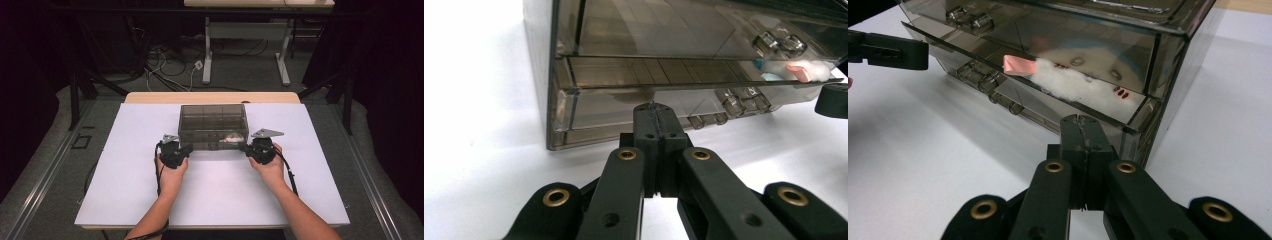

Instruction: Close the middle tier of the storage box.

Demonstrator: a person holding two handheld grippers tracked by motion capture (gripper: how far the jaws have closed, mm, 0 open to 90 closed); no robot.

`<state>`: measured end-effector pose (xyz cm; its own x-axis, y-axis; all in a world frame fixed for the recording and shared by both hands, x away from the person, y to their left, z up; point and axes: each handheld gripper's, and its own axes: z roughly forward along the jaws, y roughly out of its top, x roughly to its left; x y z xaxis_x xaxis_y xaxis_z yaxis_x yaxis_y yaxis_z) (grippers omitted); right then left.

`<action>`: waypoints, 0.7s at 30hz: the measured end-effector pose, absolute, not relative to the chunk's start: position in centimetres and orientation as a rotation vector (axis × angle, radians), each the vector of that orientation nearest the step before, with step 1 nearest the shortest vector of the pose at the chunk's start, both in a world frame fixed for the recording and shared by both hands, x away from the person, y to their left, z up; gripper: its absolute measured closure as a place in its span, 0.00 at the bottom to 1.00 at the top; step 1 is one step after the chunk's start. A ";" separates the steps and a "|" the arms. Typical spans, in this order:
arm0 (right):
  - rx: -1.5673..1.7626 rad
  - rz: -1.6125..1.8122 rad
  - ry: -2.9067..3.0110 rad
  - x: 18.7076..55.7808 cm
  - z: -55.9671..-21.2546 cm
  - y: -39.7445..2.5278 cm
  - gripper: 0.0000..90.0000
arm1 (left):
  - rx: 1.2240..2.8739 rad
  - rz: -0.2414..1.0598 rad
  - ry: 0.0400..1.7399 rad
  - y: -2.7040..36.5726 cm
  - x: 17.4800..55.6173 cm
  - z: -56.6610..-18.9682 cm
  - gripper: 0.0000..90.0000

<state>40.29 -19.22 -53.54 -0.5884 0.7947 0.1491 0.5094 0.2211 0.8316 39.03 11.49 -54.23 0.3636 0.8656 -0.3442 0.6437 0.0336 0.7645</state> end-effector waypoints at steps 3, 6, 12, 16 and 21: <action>1.229 1.321 2.177 40.5 -53.6 -19.2 1.00 | 1.676 0.298 1.363 11.6 39.2 -54.2 1.00; 1.241 1.312 2.176 40.6 -53.6 -19.3 1.00 | 1.670 0.300 1.366 11.7 39.3 -54.2 1.00; 1.255 1.320 2.161 40.9 -53.7 -19.4 1.00 | 1.667 0.303 1.373 11.8 39.5 -54.1 1.00; 1.263 1.317 2.153 41.1 -53.7 -19.3 1.00 | 1.660 0.313 1.376 11.7 39.7 -54.0 1.00; 1.269 1.314 2.145 41.2 -53.7 -19.3 1.00 | 1.681 0.317 1.370 11.5 39.9 -53.8 1.00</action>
